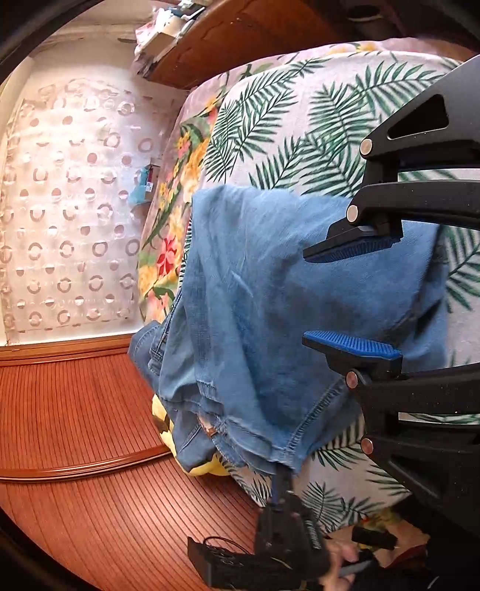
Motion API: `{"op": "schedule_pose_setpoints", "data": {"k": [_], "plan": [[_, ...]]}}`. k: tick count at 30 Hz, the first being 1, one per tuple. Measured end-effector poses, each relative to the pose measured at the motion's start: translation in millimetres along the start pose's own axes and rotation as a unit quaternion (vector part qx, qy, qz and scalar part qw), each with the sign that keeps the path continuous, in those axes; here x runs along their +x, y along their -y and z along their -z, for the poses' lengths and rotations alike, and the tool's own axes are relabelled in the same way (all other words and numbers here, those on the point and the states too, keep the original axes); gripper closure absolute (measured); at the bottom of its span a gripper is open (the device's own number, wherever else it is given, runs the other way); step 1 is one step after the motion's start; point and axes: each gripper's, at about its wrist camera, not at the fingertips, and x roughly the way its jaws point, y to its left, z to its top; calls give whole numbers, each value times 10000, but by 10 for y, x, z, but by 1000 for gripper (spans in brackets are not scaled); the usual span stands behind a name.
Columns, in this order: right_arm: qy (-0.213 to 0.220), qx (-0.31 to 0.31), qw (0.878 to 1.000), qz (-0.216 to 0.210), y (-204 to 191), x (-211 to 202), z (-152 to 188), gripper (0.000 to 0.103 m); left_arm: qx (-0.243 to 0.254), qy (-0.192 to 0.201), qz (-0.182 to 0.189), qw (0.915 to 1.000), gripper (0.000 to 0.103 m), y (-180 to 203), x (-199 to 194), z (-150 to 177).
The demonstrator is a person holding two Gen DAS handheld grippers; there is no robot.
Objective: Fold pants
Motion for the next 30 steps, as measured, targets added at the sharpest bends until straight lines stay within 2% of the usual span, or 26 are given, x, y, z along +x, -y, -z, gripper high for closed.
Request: {"op": "schedule_pose_setpoints", "data": {"k": [5, 6, 9, 11, 13, 14, 16, 18, 20, 22, 27, 30], "plan": [[-228, 199, 9995, 102, 25, 224, 82, 63, 4, 98, -59, 9999, 100, -3, -103, -40], [-242, 236, 9993, 142, 34, 246, 113, 63, 13, 119, -90, 9999, 96, -10, -120, -52], [-263, 296, 9990, 230, 38, 281, 172, 63, 16, 220, -146, 9997, 92, -47, -189, -99], [-284, 324, 9988, 248, -10, 360, 173, 58, 29, 274, -200, 9994, 88, -77, -223, -133], [-270, 352, 9988, 223, -26, 408, 206, 52, 35, 312, -245, 9992, 75, -91, -245, -170], [-213, 330, 9989, 246, -41, 409, 223, 51, 43, 353, -275, 9990, 72, -100, -260, -198], [-150, 227, 9990, 358, -83, 404, 249, 50, 14, 491, -372, 9981, 56, -116, -300, -258], [-136, 194, 9989, 401, -115, 408, 271, 49, -23, 558, -388, 9977, 55, -145, -311, -336], [-96, 267, 9990, 359, -105, 399, 298, 49, -24, 573, -389, 9976, 47, -166, -296, -418], [-73, 311, 9990, 311, -92, 395, 323, 49, -2, 649, -380, 9972, 18, -163, -286, -506], [-61, 330, 9990, 293, -73, 396, 343, 49, 94, 693, -462, 9965, 17, -152, -127, -733], [-55, 336, 9990, 292, -84, 390, 330, 49, 86, 588, -327, 9977, 17, -166, 13, -875]]}}
